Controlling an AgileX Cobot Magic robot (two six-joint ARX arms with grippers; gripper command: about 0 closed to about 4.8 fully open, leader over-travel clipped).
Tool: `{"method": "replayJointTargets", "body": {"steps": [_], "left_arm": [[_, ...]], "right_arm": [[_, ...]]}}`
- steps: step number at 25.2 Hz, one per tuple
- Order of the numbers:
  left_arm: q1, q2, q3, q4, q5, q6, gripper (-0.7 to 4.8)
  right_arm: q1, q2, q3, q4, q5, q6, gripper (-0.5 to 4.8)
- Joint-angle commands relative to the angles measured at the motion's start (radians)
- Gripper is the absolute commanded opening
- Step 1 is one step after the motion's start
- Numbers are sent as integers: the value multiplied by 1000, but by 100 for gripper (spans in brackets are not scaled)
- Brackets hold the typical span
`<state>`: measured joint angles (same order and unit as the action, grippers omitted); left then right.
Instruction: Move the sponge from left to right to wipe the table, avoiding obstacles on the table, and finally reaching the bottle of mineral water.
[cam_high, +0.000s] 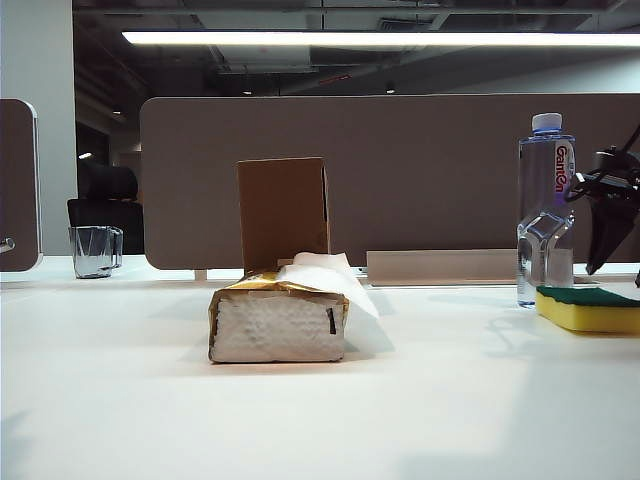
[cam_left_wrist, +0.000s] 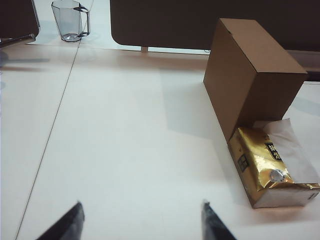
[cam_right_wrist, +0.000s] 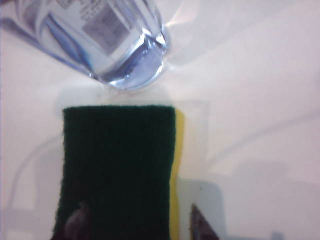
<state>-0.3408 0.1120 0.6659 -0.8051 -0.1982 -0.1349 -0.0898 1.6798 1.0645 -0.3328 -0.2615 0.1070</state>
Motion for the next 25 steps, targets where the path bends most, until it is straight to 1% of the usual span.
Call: {"method": "replayJointTargets", "body": {"steps": [1,2,4,6,9,10,12,13,17,19,21,22,23,24,25], "left_arm": [[0,0,6,62,31,36,300],[0,0,6,89,46,60,300],[0,0,6,126,45,106,295],[0,1,6,142,45,142,271],[0,3,6,171,46,196,268],[0,3,6,182,45,229,267],[0,3,6,186,46,245,253],[0,3,6,187,46,253,236],[0,8,6,187,45,259,232],[0,9,3,193,45,262,230],[0,10,-3,206,45,271,210],[0,14,-13,225,45,280,209],[0,16,-26,240,45,282,208],[0,17,-35,252,45,283,199],[0,20,-51,270,46,285,174]], "right_arm": [[1,-28,2,-27,-23,-3,266],[1,-43,2,-37,-28,-3,265],[1,-77,2,-39,-30,-4,265],[1,-125,0,-40,-30,-6,264],[1,-186,0,-45,-31,-6,261],[2,-217,0,-52,-31,-7,260],[2,-244,0,-61,-31,-7,253],[2,-261,0,-67,-34,-7,241],[2,-321,0,-95,-36,-7,228],[3,-358,-2,-107,-58,-7,227],[3,-394,-2,-116,-80,-8,198],[3,-426,-3,-121,-82,-8,197],[3,-460,-8,-124,-82,-8,185],[3,-483,-15,-128,-82,-9,141],[3,-521,-32,-135,-82,-21,82]]}}
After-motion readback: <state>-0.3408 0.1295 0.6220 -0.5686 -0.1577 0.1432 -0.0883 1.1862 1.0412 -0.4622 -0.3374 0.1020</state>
